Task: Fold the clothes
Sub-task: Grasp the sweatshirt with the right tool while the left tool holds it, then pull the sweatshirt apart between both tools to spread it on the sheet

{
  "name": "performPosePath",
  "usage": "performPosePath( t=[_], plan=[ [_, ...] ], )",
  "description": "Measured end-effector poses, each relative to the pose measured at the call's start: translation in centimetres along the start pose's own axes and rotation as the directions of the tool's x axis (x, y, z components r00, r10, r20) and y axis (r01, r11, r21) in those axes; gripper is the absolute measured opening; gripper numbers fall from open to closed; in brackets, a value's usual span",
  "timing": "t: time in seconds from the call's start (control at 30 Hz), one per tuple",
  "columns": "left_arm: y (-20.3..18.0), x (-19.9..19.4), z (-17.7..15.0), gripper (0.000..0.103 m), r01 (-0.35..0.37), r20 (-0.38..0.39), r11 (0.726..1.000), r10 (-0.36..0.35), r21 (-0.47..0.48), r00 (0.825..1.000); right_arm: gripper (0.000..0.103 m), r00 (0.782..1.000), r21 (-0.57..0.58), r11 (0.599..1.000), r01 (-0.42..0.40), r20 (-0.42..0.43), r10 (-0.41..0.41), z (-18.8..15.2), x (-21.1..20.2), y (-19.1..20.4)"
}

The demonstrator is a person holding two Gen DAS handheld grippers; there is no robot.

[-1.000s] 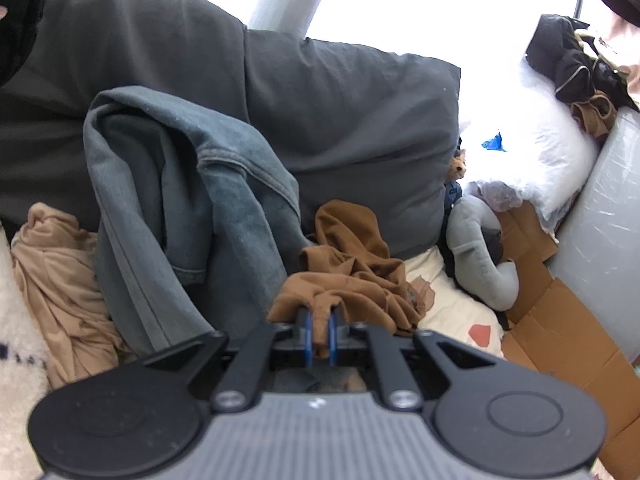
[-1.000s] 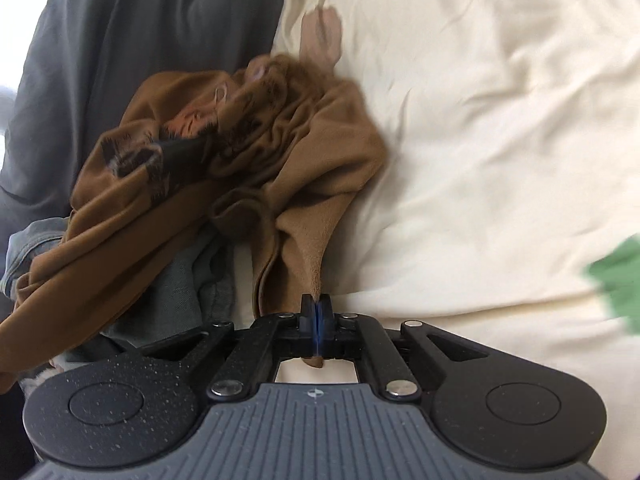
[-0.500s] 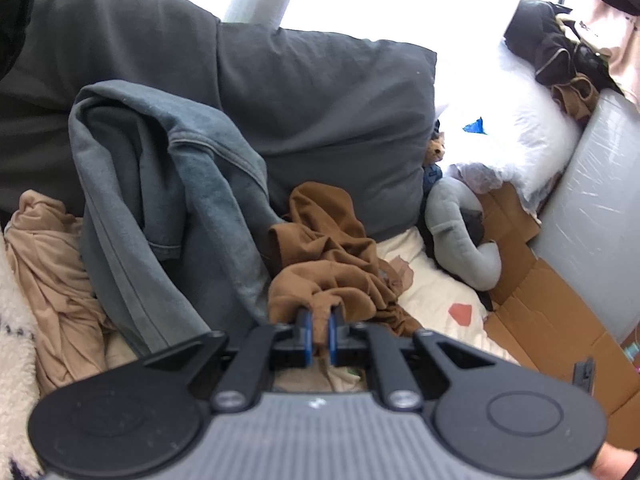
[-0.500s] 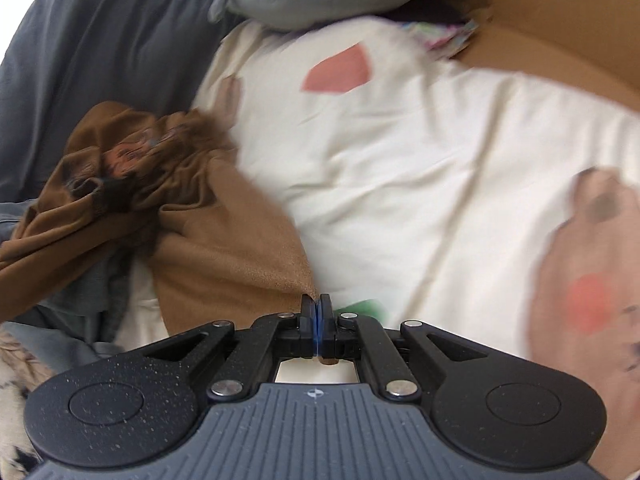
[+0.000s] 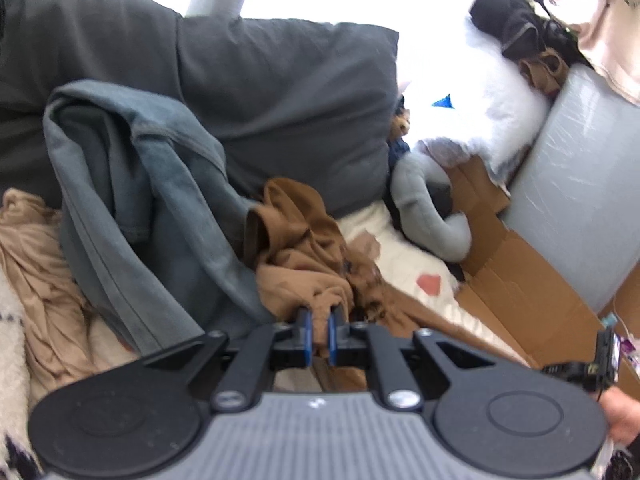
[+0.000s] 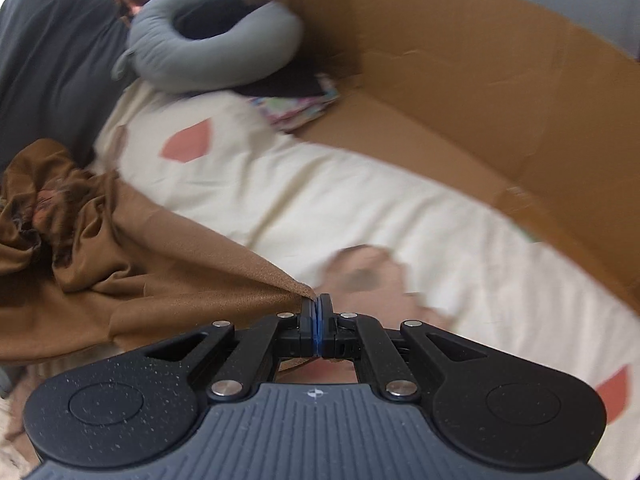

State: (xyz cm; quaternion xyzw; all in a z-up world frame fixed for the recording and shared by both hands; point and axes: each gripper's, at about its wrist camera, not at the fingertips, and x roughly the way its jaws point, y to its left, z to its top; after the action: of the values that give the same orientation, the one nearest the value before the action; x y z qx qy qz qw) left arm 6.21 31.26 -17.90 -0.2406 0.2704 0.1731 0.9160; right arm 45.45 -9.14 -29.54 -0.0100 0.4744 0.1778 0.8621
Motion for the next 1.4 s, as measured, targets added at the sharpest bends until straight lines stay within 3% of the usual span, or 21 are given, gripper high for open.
performPosePath(
  t=[0.4,0.73,0.97,1.23,1.4],
  plan=[
    [-2.4,-1.6,-4.0,0.008,0.102,-0.212,0.994,-0.091,0.043,0.973,0.000,0.988,0.047,0.988,0.146,0.038,-0.148,-1.2,-5.3,-8.7],
    [-8.3,-4.1,-4.8,0.008,0.292,-0.343,0.941,-0.221,0.172,0.913,0.000,0.969,0.095,0.969,0.230,0.068,-0.237,-2.3,-11.1,-13.9],
    [-12.2,-5.1,-5.1,0.008,0.443,-0.418,0.878,-0.338,0.182,0.843,0.000,0.944,0.136,0.939,0.315,0.060,-0.325,-3.0,-14.6,-18.7],
    [-15.8,-4.7,-5.6,0.008,0.591,-0.495,0.792,-0.458,0.150,0.739,0.000,0.905,0.170,0.894,0.415,0.029,-0.425,-3.9,-17.1,-23.5],
    [-17.6,-2.4,-6.5,0.008,0.650,-0.549,0.743,-0.480,0.160,0.684,0.001,0.906,0.191,0.889,0.417,-0.009,-0.423,-5.3,-16.7,-24.6]
  ],
)
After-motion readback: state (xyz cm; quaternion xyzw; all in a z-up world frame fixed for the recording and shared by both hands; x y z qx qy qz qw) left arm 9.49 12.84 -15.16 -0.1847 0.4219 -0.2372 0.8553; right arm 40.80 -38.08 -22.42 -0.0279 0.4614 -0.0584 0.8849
